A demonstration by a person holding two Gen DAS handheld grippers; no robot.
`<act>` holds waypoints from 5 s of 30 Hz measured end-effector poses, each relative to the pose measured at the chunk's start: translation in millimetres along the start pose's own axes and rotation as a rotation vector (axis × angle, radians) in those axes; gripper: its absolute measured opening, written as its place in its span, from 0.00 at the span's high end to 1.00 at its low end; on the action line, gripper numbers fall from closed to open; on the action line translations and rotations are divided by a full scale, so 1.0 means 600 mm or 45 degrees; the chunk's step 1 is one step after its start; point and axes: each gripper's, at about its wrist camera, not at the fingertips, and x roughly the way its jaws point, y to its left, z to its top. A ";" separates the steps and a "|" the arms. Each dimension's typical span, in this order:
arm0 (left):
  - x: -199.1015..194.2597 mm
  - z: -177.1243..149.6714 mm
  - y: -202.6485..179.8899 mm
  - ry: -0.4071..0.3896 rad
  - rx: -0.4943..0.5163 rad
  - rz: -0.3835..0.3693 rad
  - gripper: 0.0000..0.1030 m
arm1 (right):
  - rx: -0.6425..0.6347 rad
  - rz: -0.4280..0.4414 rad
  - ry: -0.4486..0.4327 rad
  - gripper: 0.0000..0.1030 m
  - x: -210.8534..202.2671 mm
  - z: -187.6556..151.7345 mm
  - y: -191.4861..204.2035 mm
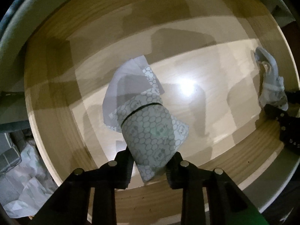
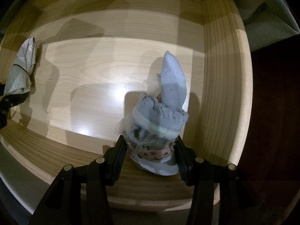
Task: Take underwear out of drawer
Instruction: 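Hold the grey underwear raised in the left gripper while the right gripper holds the sock, then carry the grey hexagon-print underwear into the white box and open the left gripper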
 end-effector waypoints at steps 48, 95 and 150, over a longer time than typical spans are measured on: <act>-0.053 0.052 0.054 -0.067 -0.447 -0.114 0.37 | -0.006 0.015 -0.018 0.52 -0.005 -0.012 -0.002; -0.223 0.023 -0.055 -0.261 -0.030 0.104 0.54 | -0.015 0.043 0.005 0.52 -0.003 -0.010 -0.004; -0.461 0.218 0.029 -0.680 -0.083 0.409 0.48 | -0.015 0.048 0.001 0.52 -0.005 -0.011 -0.006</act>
